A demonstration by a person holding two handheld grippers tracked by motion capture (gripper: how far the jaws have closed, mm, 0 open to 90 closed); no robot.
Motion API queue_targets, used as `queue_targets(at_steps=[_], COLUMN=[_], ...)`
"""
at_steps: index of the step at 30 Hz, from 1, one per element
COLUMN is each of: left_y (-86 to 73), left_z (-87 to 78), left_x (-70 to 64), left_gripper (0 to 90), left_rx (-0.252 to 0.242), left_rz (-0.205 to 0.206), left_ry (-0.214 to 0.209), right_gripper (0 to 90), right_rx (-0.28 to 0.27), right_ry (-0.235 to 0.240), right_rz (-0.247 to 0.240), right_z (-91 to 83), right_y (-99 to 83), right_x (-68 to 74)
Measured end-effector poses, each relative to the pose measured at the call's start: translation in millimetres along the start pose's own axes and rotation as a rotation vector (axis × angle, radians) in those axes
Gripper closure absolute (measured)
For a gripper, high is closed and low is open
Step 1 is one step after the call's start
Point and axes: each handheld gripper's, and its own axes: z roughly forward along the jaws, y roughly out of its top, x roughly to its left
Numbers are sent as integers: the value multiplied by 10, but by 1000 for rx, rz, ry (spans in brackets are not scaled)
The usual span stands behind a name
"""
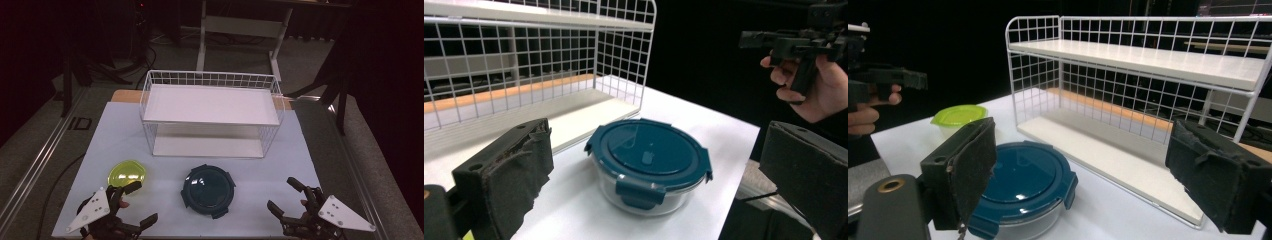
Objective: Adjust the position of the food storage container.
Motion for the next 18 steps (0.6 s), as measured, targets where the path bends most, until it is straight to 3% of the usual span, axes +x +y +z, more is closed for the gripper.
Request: queue_targets(at_steps=[7, 18], left_y=[89, 244], left_z=[18, 48], left_x=[-88, -68], left_gripper=[4, 4], left_rx=[1, 12], left_rz=[39, 26], left_ry=[-27, -57], right_gripper=[125, 115], right_rx=[2, 3], right_ry=[15, 2], right_rz=[23, 46], right_z=[-10, -9], right_y=[102, 240], right_x=[33, -5])
